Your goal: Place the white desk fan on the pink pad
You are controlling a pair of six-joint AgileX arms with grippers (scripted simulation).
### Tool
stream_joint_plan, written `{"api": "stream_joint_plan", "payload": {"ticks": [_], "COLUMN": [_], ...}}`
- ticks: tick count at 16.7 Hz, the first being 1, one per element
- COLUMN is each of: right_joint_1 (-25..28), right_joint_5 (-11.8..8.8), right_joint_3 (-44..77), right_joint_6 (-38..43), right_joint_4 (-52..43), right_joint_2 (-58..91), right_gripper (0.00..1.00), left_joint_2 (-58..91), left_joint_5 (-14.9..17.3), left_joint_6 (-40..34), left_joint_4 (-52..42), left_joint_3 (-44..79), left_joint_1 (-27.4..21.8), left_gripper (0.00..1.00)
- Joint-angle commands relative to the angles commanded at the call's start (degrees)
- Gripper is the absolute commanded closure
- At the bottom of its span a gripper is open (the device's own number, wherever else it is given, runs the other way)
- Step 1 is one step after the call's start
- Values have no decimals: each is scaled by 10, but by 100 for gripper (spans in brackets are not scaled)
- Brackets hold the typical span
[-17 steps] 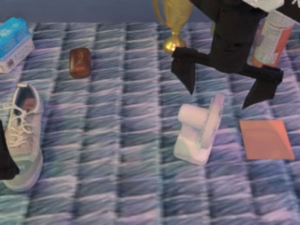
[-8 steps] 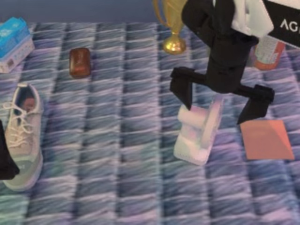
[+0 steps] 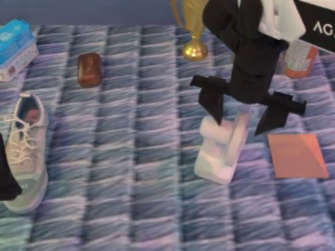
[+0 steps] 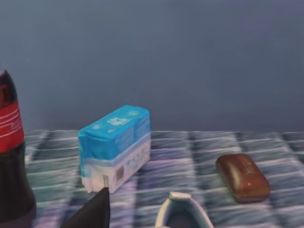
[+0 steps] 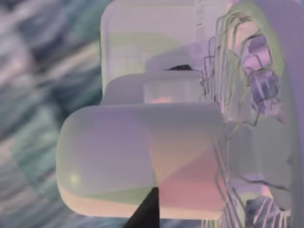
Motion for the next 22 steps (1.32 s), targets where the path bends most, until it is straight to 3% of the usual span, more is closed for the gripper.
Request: {"api": "stream_joint_plan", "payload": {"ticks": [6,16,22], "right_joint_1": [0,-1,3], "right_joint_5": [0,1,1], "right_joint_3": [0,2,106], "right_joint_6": [0,0,0], "right_joint_4": [0,-3,-102], "right_joint_2": [0,-4,0], "right_gripper": [98,100,100], "left_joint_2": [0,0,0], "left_joint_5": [0,0,0], "left_joint_6": [0,0,0], "left_joint_4": [0,0,0], "left_joint_3": [0,0,0], "left_joint_1": [0,0,0], "left_gripper": [0,0,0]}}
